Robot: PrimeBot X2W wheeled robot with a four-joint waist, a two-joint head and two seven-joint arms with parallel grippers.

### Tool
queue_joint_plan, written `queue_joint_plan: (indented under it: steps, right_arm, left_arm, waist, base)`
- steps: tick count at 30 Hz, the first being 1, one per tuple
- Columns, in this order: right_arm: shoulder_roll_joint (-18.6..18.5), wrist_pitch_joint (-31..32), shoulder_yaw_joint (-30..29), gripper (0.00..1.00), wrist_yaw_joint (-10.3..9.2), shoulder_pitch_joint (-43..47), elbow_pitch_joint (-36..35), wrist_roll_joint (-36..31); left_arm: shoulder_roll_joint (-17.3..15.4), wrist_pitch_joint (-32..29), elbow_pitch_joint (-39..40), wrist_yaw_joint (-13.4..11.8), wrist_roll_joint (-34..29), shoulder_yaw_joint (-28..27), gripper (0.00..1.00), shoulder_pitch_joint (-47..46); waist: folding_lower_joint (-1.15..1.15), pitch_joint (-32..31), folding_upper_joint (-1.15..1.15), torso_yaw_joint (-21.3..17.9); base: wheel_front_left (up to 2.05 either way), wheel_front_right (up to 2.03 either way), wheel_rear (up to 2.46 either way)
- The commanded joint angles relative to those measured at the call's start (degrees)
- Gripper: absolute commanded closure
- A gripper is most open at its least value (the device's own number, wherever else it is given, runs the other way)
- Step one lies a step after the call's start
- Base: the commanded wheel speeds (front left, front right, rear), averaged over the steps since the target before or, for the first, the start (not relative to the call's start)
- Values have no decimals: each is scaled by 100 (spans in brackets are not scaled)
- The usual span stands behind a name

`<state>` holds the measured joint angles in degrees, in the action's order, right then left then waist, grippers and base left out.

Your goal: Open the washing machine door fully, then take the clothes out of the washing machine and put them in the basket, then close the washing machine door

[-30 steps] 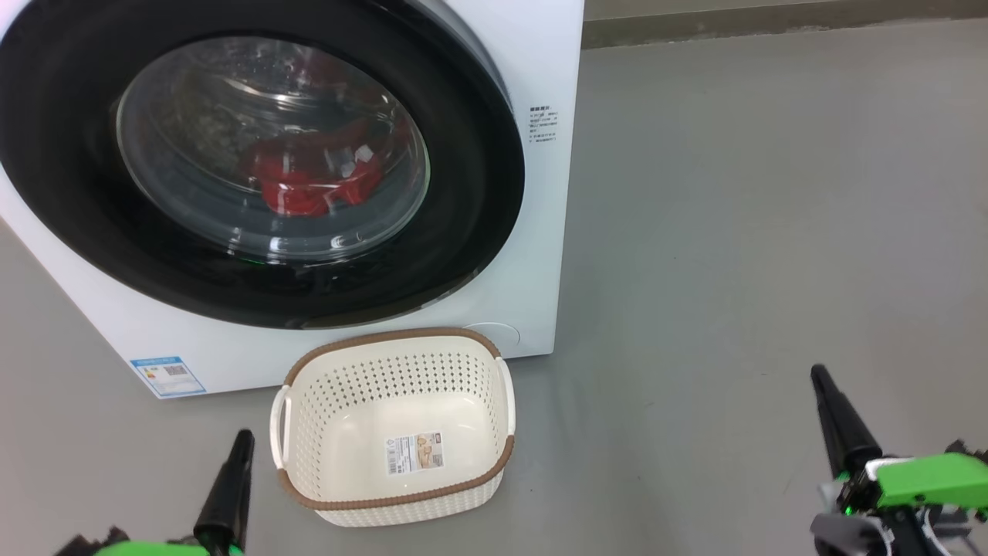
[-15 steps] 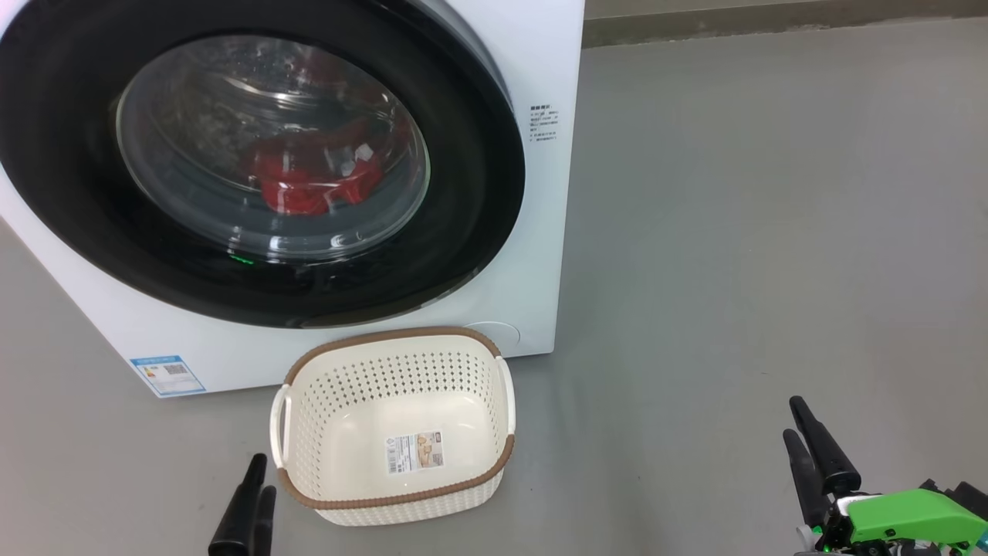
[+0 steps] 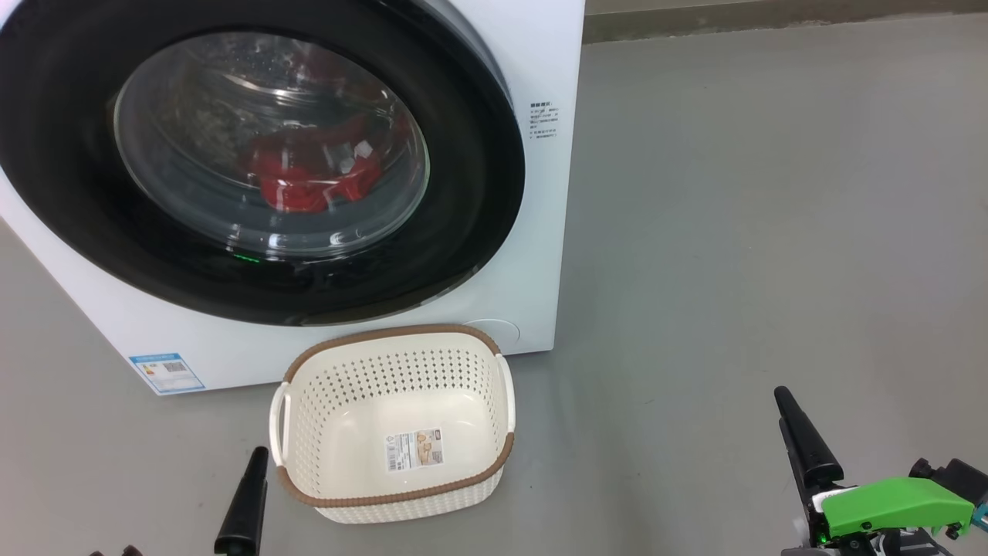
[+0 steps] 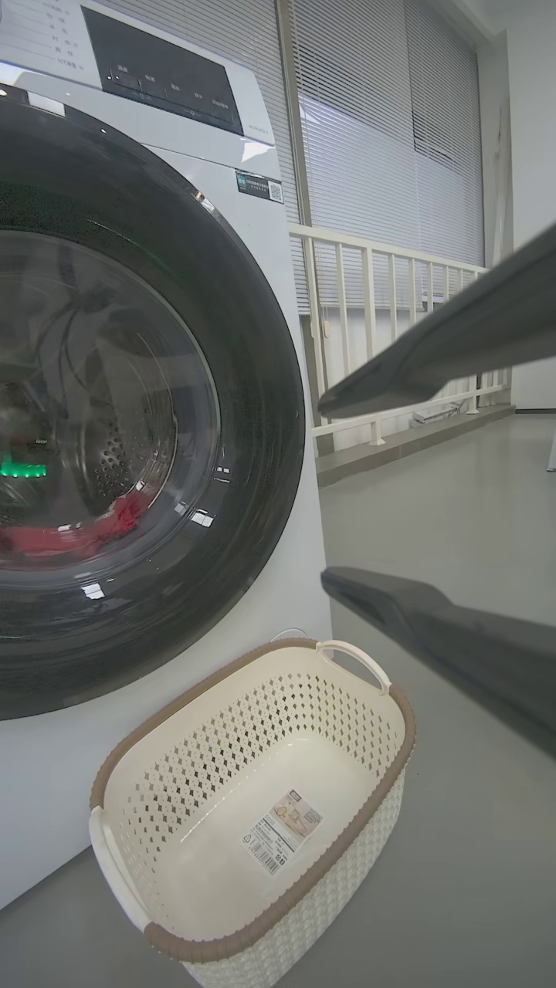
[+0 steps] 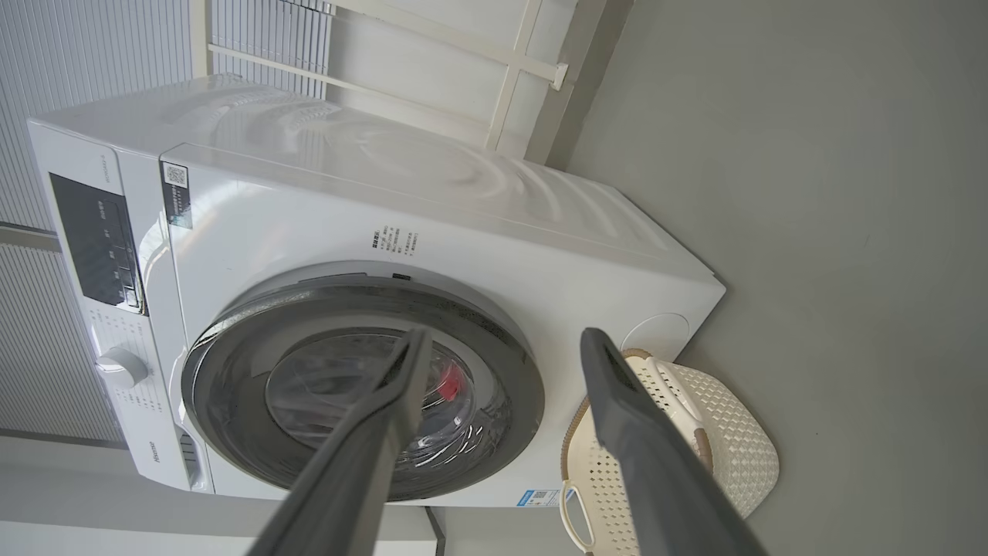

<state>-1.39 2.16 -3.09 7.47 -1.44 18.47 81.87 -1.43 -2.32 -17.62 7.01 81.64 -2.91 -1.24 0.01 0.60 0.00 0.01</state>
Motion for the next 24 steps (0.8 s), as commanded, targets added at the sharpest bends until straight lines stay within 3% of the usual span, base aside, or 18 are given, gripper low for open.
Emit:
queue_joint_plan:
  steps: [1, 24]
  right_arm:
    - [-67, -71, 63, 0, 1, -297, -170, -209]
    - [-66, -458, 352, 0, 1, -478, -276, -2187]
  left_arm:
    - [-78, 70, 204, 15, -234, -54, 0, -261]
    - [-77, 461, 525, 22, -2169, -46, 0, -307]
  waist:
    - [-1, 4, 0, -1]
    - [-1, 69, 0, -4]
  base:
    - [0, 0, 0]
    - [0, 0, 0]
